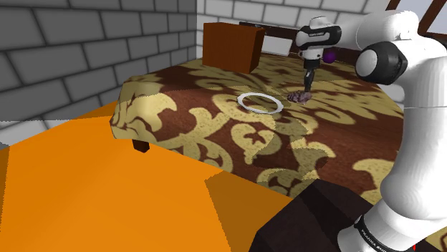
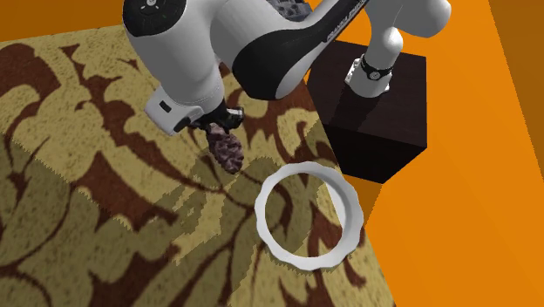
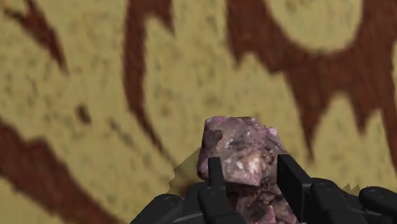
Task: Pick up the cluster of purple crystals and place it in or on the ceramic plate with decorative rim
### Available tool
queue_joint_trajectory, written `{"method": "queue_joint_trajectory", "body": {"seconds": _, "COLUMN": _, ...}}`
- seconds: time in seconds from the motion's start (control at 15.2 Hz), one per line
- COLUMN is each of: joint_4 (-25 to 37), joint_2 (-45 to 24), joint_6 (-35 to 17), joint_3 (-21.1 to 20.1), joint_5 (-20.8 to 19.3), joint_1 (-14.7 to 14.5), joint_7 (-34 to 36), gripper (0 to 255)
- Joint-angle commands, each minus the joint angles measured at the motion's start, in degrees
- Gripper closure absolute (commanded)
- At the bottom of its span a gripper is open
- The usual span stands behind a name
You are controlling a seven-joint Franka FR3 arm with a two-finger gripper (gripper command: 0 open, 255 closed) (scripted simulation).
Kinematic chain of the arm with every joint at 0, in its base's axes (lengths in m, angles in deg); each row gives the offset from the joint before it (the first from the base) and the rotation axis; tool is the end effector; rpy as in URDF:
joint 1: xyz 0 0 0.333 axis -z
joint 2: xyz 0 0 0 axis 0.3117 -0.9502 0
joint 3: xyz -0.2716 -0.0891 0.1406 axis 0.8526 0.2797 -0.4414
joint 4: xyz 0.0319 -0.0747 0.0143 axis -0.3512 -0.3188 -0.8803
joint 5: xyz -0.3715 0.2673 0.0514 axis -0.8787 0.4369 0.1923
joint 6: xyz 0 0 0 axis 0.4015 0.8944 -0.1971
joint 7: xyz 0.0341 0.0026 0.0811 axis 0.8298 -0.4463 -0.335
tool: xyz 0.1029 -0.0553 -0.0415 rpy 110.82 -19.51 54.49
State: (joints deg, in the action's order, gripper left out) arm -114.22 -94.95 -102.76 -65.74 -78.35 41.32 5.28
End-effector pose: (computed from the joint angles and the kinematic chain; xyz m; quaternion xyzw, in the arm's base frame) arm 0.6367 -0.4292 0.4352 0.9835 0.1511 -0.0959 0.0258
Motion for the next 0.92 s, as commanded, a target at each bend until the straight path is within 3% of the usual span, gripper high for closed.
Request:
{"method": "queue_joint_trajectory", "body": {"seconds": 0.0, "joint_4": 1.1, "joint_2": -0.7, "joint_6": 5.4, "joint_3": -0.1, "joint_5": 0.2, "joint_1": 0.0, "joint_7": -0.2, "gripper": 255}}
{"method": "queue_joint_trajectory", "body": {"seconds": 0.33, "joint_4": 5.9, "joint_2": -1.2, "joint_6": 9.6, "joint_3": 0.0, "joint_5": 0.3, "joint_1": 0.3, "joint_7": -0.7, "gripper": 255}}
{"method": "queue_joint_trajectory", "body": {"seconds": 0.4, "joint_4": 4.8, "joint_2": -0.9, "joint_6": 8.4, "joint_3": 0.0, "joint_5": 0.3, "joint_1": 0.2, "joint_7": -0.6, "gripper": 255}}
{"method": "queue_joint_trajectory", "body": {"seconds": 0.46, "joint_4": 4.8, "joint_2": -0.9, "joint_6": 8.4, "joint_3": 0.0, "joint_5": 0.3, "joint_1": 0.2, "joint_7": -0.6, "gripper": 0}}
{"method": "queue_joint_trajectory", "body": {"seconds": 0.53, "joint_4": -17.1, "joint_2": 12.3, "joint_6": -10.7, "joint_3": -0.2, "joint_5": 2.0, "joint_1": 0.7, "joint_7": -4.0, "gripper": 0}}
{"method": "queue_joint_trajectory", "body": {"seconds": 0.59, "joint_4": -33.0, "joint_2": 21.3, "joint_6": -27.5, "joint_3": 0.1, "joint_5": 6.2, "joint_1": 1.9, "joint_7": -10.3, "gripper": 0}}
{"method": "queue_joint_trajectory", "body": {"seconds": 0.66, "joint_4": -45.2, "joint_2": 27.1, "joint_6": -42.6, "joint_3": 1.1, "joint_5": 14.8, "joint_1": 2.9, "joint_7": -21.1, "gripper": 0}}
{"method": "queue_joint_trajectory", "body": {"seconds": 0.73, "joint_4": -52.6, "joint_2": 29.7, "joint_6": -52.8, "joint_3": 2.4, "joint_5": 27.9, "joint_1": 2.7, "joint_7": -35.5, "gripper": 0}}
{"method": "queue_joint_trajectory", "body": {"seconds": 0.86, "joint_4": -52.3, "joint_2": 28.3, "joint_6": -53.8, "joint_3": 0.9, "joint_5": 28.8, "joint_1": 3.9, "joint_7": -36.1, "gripper": 0}}
